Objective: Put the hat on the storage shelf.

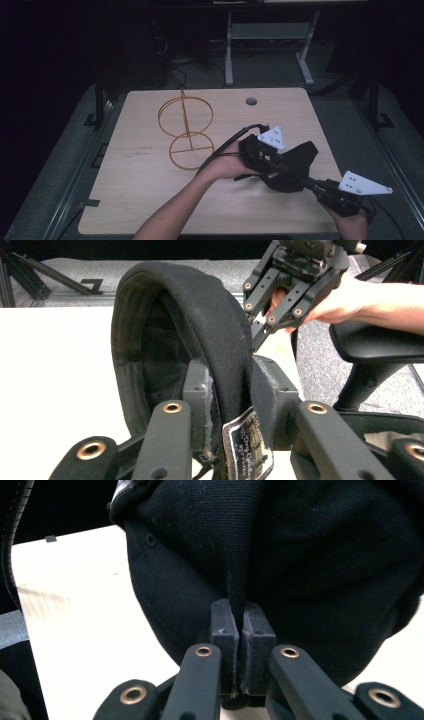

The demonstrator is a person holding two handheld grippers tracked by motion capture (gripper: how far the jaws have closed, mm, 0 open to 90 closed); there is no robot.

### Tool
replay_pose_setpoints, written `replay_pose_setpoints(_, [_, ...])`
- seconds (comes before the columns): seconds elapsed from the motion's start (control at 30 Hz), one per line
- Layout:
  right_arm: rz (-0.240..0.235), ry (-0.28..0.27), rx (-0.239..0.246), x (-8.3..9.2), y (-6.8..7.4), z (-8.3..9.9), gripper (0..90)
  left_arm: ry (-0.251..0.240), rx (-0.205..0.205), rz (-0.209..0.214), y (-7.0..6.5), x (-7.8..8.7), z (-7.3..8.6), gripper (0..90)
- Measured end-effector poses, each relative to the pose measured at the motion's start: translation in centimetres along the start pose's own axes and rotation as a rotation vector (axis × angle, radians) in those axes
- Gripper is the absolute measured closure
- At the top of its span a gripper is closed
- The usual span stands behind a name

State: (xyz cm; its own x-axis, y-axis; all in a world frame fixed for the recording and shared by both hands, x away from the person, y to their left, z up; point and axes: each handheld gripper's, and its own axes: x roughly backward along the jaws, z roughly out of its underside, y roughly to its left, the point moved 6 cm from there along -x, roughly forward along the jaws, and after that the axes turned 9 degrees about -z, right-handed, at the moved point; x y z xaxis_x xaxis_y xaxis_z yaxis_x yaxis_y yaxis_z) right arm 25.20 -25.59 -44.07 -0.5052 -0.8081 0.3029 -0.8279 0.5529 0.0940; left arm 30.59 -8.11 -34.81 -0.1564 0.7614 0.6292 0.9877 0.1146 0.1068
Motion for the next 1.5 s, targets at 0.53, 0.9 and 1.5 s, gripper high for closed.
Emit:
replay_pose_setpoints(0.53, [-0.018, 0.019, -0.028, -0.5, -0.7, -1.8, 87.6, -0.028, 0.044, -0.103, 0.9, 4.6, 2.5, 50.5])
replay_pose_setpoints(0.9, [-0.02, 0.049, -0.006, 0.9, -1.7, -4.5, 87.6, -0.03, 0.076, -0.153, 0.4, 6.5, 6.0, 48.6])
replay_pose_setpoints(1.5, [-0.052, 0.065, -0.003, 1.4, -3.2, -6.9, 87.6, -0.009, 0.123, -0.179, -0.1, 6.9, 10.2, 46.6])
